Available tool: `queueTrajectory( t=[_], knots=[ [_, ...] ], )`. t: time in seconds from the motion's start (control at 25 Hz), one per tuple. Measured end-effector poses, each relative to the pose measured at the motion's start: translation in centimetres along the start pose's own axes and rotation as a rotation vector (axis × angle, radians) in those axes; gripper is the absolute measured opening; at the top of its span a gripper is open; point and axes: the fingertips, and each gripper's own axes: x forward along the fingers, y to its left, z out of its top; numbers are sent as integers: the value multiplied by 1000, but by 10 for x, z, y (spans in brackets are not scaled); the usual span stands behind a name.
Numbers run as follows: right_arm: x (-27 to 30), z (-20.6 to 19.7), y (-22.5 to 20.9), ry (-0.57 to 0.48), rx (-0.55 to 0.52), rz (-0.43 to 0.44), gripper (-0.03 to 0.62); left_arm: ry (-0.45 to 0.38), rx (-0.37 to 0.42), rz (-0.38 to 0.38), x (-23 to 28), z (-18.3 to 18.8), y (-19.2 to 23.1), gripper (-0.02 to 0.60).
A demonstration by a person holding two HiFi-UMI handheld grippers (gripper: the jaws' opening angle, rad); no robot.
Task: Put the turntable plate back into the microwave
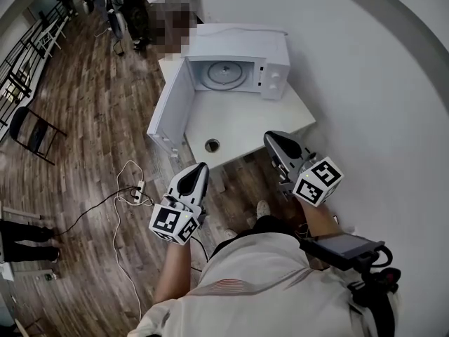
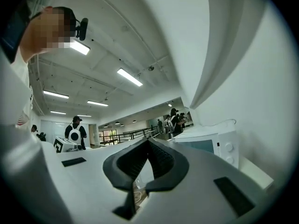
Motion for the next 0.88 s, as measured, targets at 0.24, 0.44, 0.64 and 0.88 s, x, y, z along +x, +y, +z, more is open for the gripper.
queueTrajectory(
  t=[0.24, 0.44, 0.64, 0.88],
  knots=[
    [-20, 6, -3, -3, -15, -10, 5, 18, 30, 10, 4, 11, -22, 11],
    [-40, 13, -9, 9, -69, 8, 5, 11, 35, 48, 15, 15, -43, 10],
    [-69, 21, -18, 24, -99, 33, 5, 12, 51, 74, 26, 14, -80, 10],
    [-106, 26, -26, 19, -117, 58, 5, 12, 41, 133, 26, 5, -121, 11]
  ],
)
